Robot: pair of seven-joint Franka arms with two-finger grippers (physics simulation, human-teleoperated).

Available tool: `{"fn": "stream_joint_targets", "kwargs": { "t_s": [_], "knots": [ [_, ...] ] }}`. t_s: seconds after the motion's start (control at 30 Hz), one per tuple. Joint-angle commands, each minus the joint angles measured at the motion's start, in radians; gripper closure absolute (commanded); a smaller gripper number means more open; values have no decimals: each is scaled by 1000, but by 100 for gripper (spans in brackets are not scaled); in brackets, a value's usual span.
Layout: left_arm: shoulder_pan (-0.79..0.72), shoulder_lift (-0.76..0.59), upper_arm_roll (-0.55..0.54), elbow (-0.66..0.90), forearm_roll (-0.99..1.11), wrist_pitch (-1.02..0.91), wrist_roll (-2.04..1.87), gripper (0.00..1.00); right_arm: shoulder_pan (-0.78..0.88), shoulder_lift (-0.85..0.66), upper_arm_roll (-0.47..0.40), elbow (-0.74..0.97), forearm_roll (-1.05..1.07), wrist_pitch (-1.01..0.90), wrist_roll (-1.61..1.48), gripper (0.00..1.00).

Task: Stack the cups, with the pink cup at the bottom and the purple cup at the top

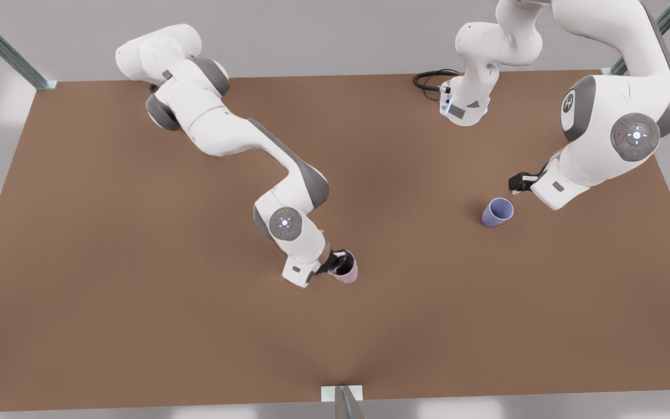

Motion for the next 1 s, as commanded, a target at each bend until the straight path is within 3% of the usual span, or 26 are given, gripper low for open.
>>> {"fn": "stream_joint_targets", "kwargs": {
  "t_s": [0.0,0.13,0.27,0.43,0.47,0.5,0.63,0.7,0.97],
  "knots": [
    [1,-1,18,0,0,9,1,0,56,44,20,72,-6,-37,766,79],
    [1,-10,19,0,-3,-18,1,0,119,107,129,72,-6,86,766,79],
    [1,-1,19,0,-8,-16,3,0,166,179,97,72,-10,100,766,79],
    [6,59,108,-21,-13,36,3,0,191,189,27,65,-17,74,755,79],
    [15,50,108,-70,-11,73,4,0,193,187,14,65,-24,42,755,79],
    [55,-6,108,-257,-13,240,18,0,208,187,7,65,-32,33,755,79],
    [99,-3,114,-498,-11,518,66,0,211,187,4,65,-32,33,755,79],
    [110,-1,116,-578,-11,605,79,0,211,187,4,65,-32,45,753,0],
    [124,36,114,-728,-23,851,76,0,214,182,10,69,-30,123,741,0]
  ]
}}
